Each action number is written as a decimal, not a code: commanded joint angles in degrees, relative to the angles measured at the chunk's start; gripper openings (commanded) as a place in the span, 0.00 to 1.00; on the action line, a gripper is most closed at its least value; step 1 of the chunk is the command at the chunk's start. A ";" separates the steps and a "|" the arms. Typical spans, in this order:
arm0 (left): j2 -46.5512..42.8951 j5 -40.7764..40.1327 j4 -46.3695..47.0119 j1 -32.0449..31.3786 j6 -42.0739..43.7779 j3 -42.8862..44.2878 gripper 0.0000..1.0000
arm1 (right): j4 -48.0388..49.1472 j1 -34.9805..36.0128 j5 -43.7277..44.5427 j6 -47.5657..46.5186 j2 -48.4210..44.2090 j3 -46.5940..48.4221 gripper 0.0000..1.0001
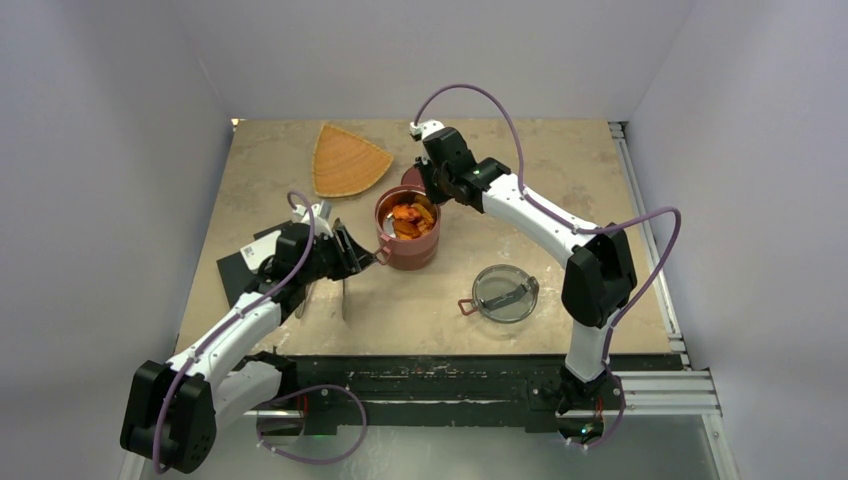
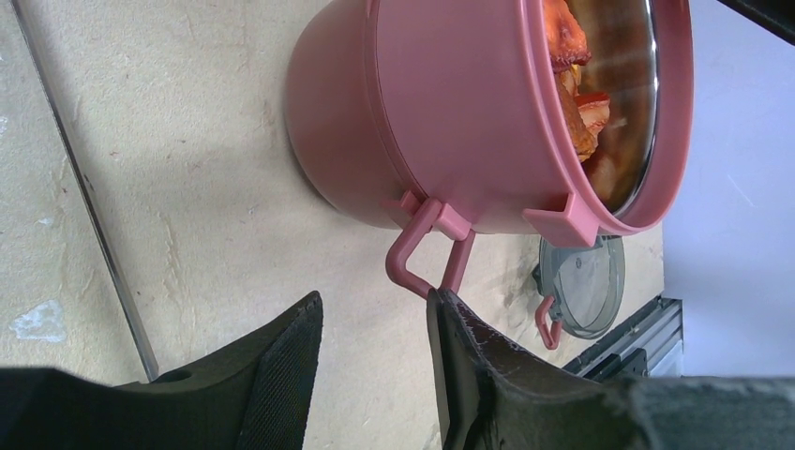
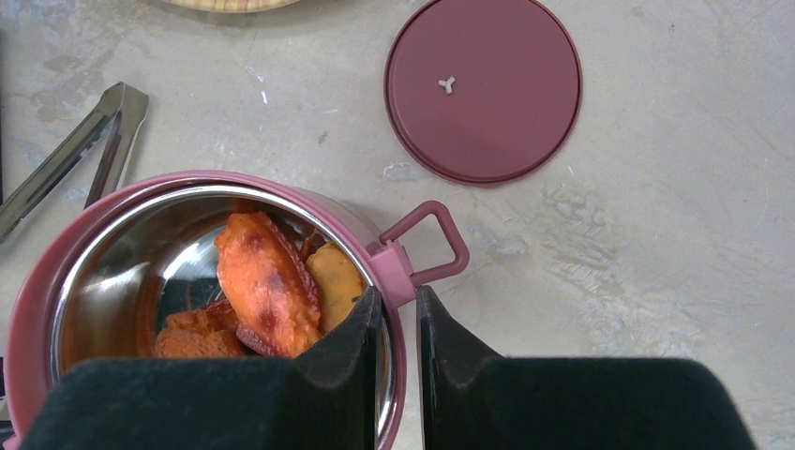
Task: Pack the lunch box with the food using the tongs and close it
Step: Close the fastener on the packing box.
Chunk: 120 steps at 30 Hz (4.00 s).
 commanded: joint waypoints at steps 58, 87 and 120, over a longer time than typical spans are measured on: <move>12.01 0.04 16.46 -0.39 -3.20 -2.09 0.37 | -0.22 -0.09 6.46 5.76 -5.70 -3.78 0.00; 14.90 -2.50 14.91 -0.48 -1.66 1.86 0.35 | 3.89 1.79 12.87 1.89 -8.87 -4.01 0.00; 23.95 0.20 21.64 -1.20 -3.87 7.02 0.33 | 3.40 4.19 17.75 1.24 -7.91 -3.08 0.00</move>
